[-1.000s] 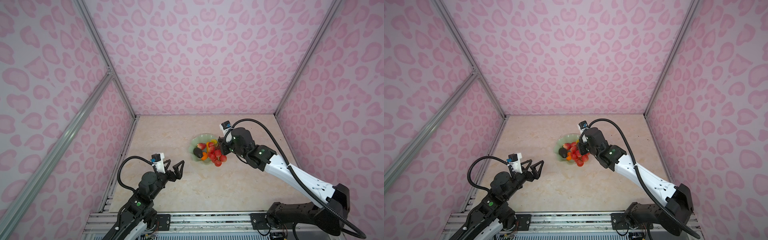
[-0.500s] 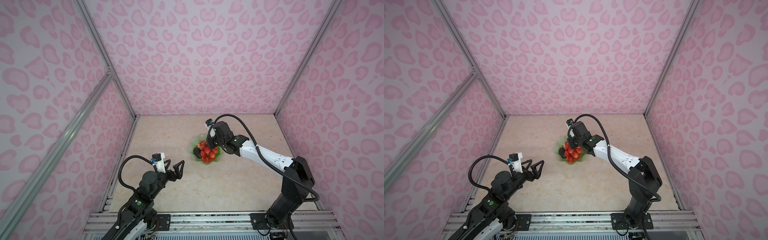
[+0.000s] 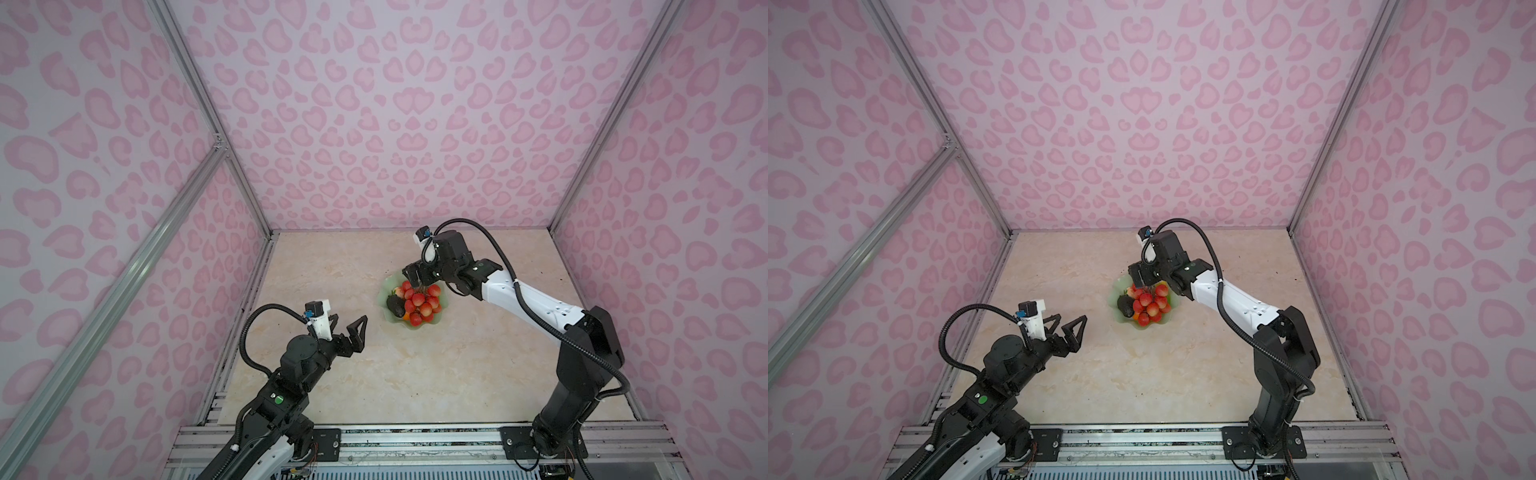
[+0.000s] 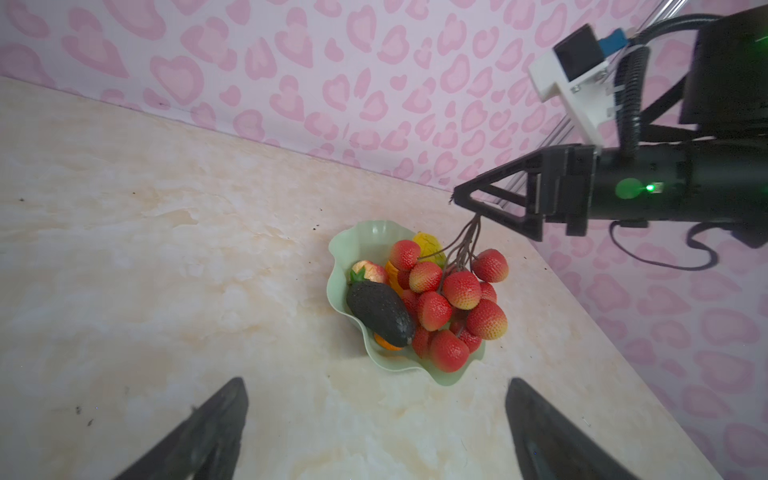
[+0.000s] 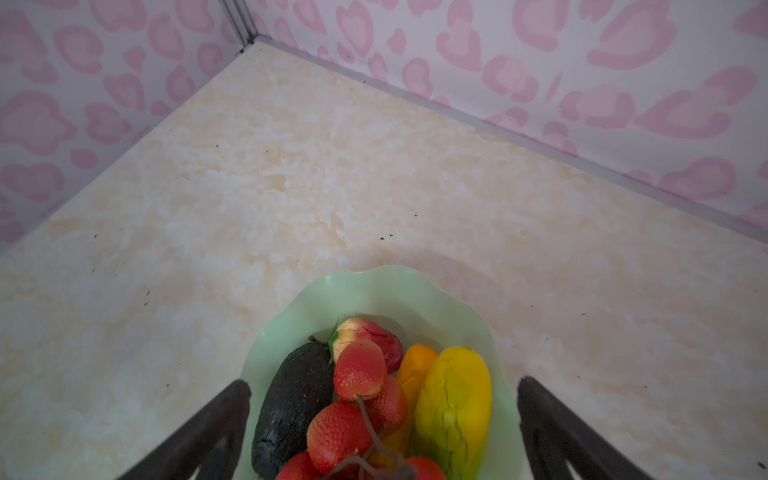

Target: Place and organize the fake fruits in the fruit bowl

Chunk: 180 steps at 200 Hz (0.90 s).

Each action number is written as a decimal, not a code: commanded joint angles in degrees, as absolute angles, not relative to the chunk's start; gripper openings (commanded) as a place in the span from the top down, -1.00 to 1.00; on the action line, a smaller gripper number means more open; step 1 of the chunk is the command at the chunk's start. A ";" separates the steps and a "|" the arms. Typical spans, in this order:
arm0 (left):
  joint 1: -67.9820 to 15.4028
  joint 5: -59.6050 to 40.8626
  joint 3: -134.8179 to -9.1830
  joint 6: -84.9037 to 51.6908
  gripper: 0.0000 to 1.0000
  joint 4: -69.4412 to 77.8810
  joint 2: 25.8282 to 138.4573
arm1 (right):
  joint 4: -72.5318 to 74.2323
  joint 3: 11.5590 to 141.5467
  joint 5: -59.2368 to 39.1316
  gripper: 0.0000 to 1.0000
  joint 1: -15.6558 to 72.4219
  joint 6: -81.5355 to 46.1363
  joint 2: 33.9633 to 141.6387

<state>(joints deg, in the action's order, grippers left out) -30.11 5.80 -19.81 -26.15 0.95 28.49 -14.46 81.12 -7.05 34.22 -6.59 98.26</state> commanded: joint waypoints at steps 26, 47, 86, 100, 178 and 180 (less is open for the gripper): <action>-29.54 28.85 -19.81 -15.24 -0.93 6.43 31.73 | -7.37 66.64 1.55 -0.96 28.88 -11.48 84.11; -25.69 35.42 -18.27 -8.91 -0.93 13.28 36.26 | -0.01 52.84 13.21 -0.97 26.68 -11.50 73.48; -6.90 23.25 -10.50 -9.81 -0.93 30.09 45.04 | 16.59 30.76 32.09 -0.97 24.22 -0.17 61.99; -3.52 22.01 -9.05 -9.77 -0.93 35.71 49.19 | 22.23 25.51 34.38 -0.97 21.89 0.00 61.09; 0.32 13.82 -15.56 -6.19 -0.95 62.37 83.90 | 66.52 14.11 22.93 -0.98 9.53 3.34 86.38; 0.26 13.67 -16.02 -5.90 -0.95 62.55 84.65 | 67.54 13.94 22.04 -0.98 9.11 3.16 86.85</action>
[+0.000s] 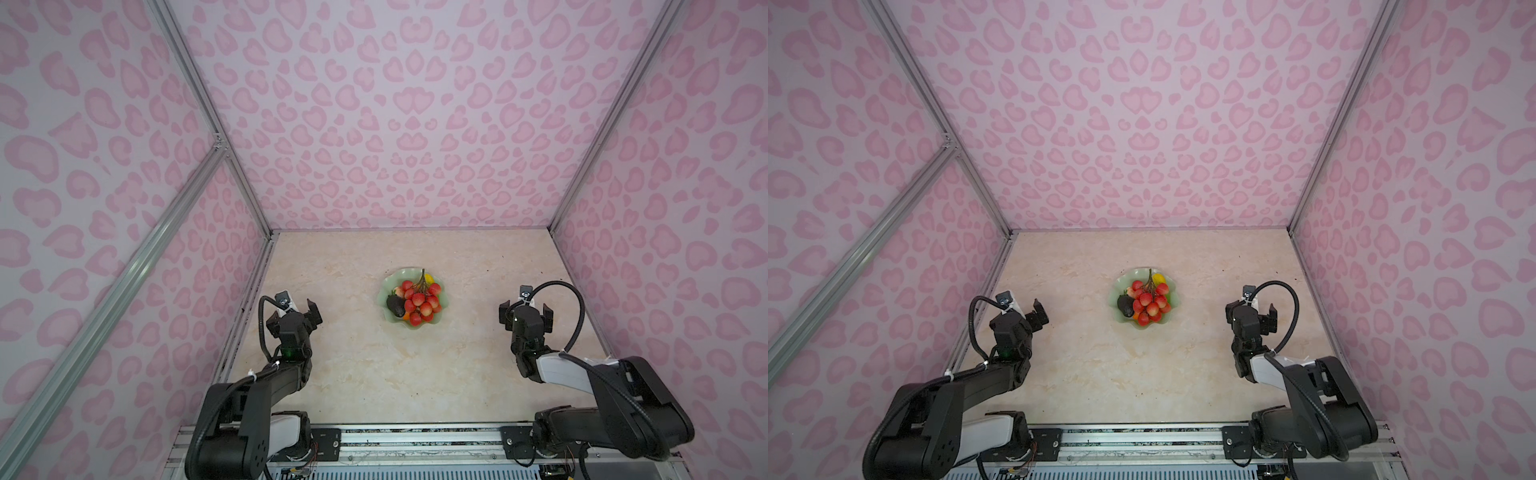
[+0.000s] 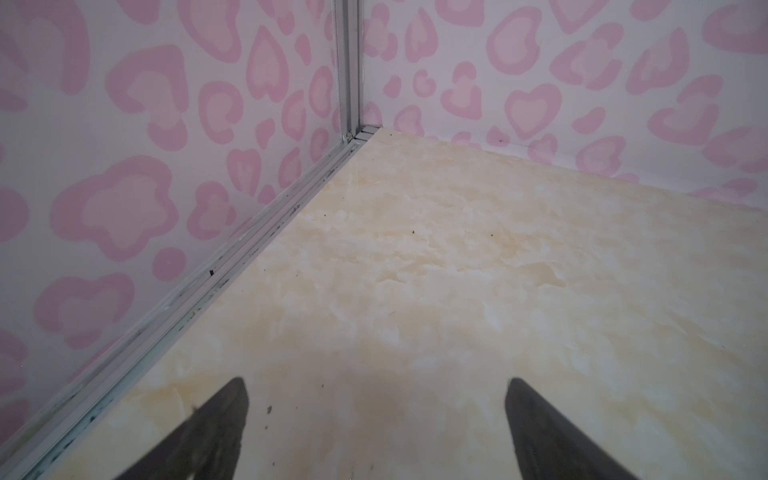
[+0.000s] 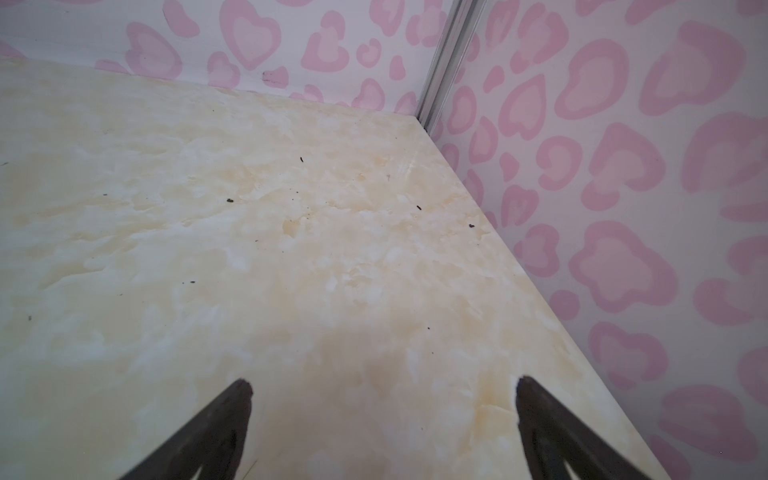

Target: Place and organize the fake fruits in the fruit bowl

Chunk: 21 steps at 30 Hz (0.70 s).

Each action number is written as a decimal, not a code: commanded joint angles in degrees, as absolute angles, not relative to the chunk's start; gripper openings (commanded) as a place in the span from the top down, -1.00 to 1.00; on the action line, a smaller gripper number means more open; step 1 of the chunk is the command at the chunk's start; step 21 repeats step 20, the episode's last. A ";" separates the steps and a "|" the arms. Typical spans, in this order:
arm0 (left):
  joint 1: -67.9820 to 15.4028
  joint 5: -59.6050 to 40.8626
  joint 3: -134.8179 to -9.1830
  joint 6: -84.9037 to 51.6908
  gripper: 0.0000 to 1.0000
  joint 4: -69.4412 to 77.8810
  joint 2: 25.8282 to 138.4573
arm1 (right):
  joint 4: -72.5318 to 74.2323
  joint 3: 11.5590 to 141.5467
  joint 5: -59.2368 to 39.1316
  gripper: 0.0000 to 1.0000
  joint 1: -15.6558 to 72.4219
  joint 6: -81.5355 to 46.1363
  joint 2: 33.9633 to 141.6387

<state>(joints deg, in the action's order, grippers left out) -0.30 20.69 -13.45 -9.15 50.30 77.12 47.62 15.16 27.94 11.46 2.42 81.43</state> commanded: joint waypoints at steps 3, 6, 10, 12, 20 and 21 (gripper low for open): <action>-0.05 12.69 -17.56 -5.11 -0.95 58.53 84.31 | 68.96 13.40 18.59 -1.00 6.61 1.01 89.01; -0.16 13.09 -17.85 -4.96 -0.95 58.40 84.45 | 65.63 16.00 15.65 -1.00 5.94 1.56 90.29; -0.52 13.35 -18.00 -4.74 -0.95 57.64 84.20 | 59.08 17.76 15.78 -1.00 5.52 0.88 88.18; -0.53 13.30 -18.02 -4.73 -0.95 57.72 84.22 | 61.35 17.25 16.15 -1.00 5.54 0.79 88.86; -0.44 13.10 -17.98 -4.75 -0.95 57.61 84.13 | 59.49 17.59 17.95 -1.00 5.54 0.09 88.21; -0.44 13.10 -17.98 -4.75 -0.95 57.61 84.13 | 59.49 17.59 17.95 -1.00 5.54 0.09 88.21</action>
